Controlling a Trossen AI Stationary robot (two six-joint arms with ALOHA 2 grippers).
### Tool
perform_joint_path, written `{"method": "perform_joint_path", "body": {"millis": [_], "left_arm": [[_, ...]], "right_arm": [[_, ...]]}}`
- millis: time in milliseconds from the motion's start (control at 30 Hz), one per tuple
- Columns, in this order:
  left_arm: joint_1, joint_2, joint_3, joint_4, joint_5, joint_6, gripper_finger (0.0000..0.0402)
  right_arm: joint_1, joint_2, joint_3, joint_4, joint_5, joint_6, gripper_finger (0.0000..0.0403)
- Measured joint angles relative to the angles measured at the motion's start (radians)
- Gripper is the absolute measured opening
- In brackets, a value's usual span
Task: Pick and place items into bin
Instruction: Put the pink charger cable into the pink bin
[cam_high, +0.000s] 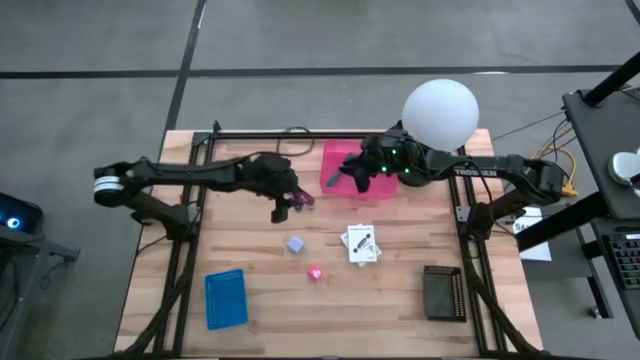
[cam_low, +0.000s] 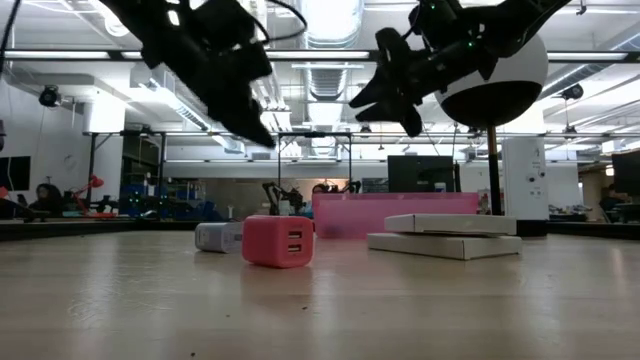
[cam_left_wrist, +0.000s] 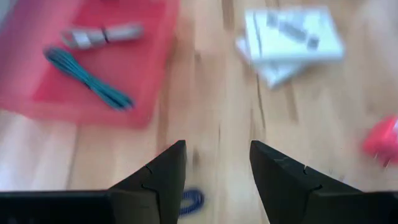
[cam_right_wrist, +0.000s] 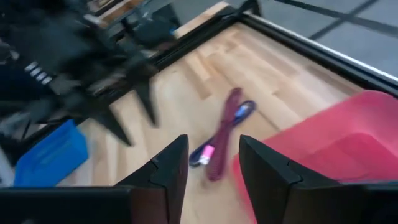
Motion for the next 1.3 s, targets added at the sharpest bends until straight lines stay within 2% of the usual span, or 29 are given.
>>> {"method": "perform_joint_path", "body": {"millis": [167,333,633,867,1033,1167,1300], "left_arm": [[0.000,0.097,0.027,-0.064,-0.008,0.101,0.0163],[0.007,0.172,0.044,-0.045,-0.010,0.141,0.0163],[0.008,0.239,0.043,-0.029,-0.211,0.274,0.0163],[0.013,0.241,0.034,0.045,-0.211,0.300,0.0163],[0.014,0.241,0.034,0.048,-0.207,0.389,0.0163],[0.014,0.252,0.033,0.047,-0.134,0.386,0.0163],[0.013,0.269,0.032,0.055,-0.122,0.386,0.0163]], "right_arm": [[0.044,-0.010,0.000,0.004,0.000,-0.036,0.0118],[0.062,-0.015,0.000,0.003,0.003,-0.037,0.0109],[0.061,-0.015,0.000,0.007,0.004,-0.037,0.0096],[0.061,-0.015,0.000,0.009,0.006,-0.040,0.0094],[0.061,-0.015,0.000,0.009,0.006,-0.042,0.0094],[0.061,-0.015,0.000,0.010,0.006,-0.044,0.0088],[0.061,-0.015,0.000,0.010,0.006,-0.044,0.0084]]}}
